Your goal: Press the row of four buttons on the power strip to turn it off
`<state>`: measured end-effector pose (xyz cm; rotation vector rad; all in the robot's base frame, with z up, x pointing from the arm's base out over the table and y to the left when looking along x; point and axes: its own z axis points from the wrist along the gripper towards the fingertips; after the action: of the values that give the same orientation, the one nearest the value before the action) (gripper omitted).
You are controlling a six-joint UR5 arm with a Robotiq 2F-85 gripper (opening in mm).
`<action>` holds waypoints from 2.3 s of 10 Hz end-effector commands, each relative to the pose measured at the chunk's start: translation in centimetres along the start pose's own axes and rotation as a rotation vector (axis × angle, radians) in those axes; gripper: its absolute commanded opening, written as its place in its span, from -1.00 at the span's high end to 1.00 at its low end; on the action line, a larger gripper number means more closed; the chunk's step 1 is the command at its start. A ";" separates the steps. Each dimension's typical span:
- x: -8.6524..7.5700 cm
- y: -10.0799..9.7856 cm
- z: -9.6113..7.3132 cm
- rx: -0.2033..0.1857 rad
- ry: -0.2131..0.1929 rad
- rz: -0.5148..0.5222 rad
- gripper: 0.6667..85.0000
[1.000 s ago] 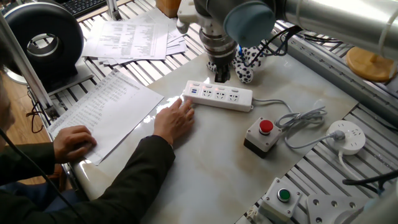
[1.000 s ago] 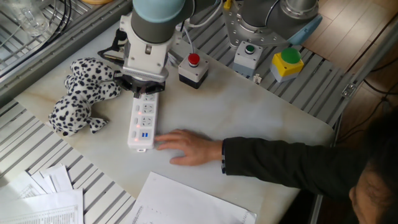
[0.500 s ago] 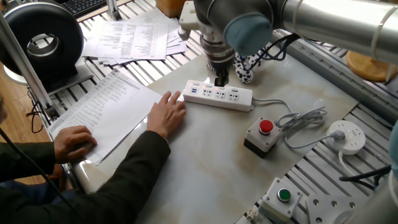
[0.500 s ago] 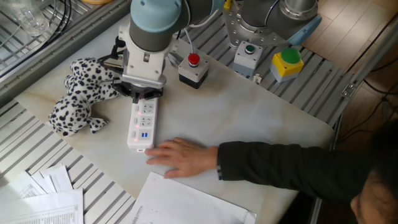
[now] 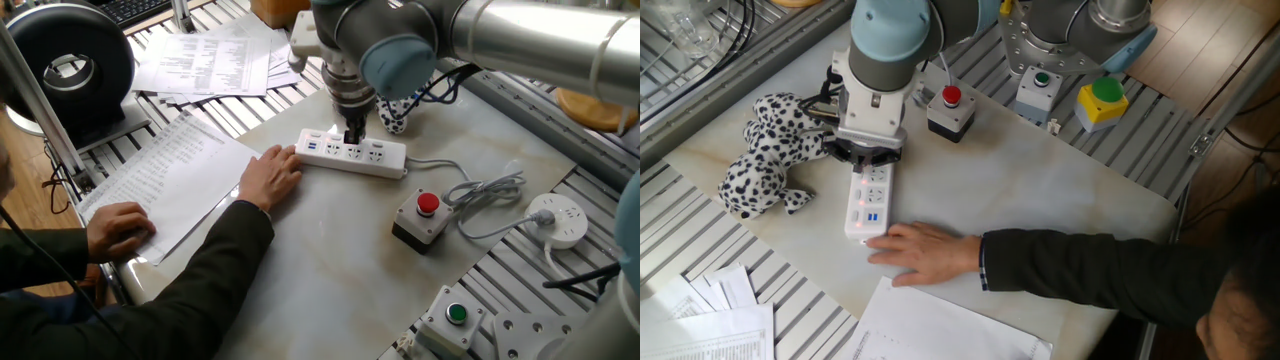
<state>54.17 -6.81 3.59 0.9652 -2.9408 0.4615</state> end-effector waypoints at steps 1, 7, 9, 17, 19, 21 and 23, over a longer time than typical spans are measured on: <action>-0.5 0.4 1.0 -0.012 -0.019 0.013 0.99; -0.8 2.8 -7.1 0.035 0.107 0.081 0.99; -3.9 3.8 -8.0 -0.028 0.026 0.084 0.99; -5.3 1.2 -4.7 -0.062 -0.049 0.070 0.99; -4.4 1.0 -3.3 -0.070 -0.060 0.057 0.99; -3.7 1.6 -2.6 -0.089 -0.076 0.073 0.99; -3.6 2.7 -2.0 -0.101 -0.085 0.090 0.99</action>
<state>56.03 -2.37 5.39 0.8893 -3.0332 0.3203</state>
